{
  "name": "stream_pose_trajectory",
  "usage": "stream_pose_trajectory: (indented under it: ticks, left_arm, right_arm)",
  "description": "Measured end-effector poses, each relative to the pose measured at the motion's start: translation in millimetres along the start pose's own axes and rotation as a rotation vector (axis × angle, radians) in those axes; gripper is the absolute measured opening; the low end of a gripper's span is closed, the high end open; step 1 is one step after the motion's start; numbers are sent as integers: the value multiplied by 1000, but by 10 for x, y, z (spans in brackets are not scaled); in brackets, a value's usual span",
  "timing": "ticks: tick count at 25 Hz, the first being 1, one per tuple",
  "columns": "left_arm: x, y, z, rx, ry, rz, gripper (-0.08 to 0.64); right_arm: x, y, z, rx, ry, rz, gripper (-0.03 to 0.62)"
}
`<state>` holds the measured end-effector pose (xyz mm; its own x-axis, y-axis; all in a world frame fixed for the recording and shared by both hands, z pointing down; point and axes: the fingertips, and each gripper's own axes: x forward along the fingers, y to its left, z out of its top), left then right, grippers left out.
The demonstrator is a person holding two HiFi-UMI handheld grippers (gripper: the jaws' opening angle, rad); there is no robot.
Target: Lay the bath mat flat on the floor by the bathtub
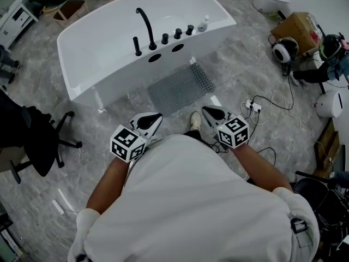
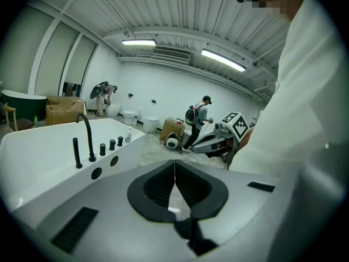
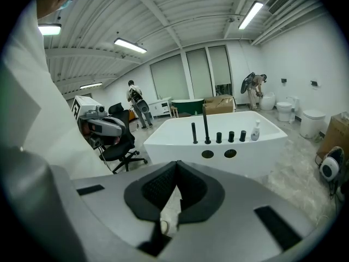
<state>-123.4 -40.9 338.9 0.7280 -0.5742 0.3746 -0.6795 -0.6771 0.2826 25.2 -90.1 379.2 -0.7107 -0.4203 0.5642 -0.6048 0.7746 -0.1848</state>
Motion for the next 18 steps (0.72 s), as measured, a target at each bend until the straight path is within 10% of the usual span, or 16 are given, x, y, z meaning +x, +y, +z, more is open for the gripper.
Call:
stream_pose_trajectory:
  ticks: [18]
  left_arm:
    - [123,60,-1,-10,23,-12,18]
  right_arm:
    - [-18,-108,-11,14,4,-30,8]
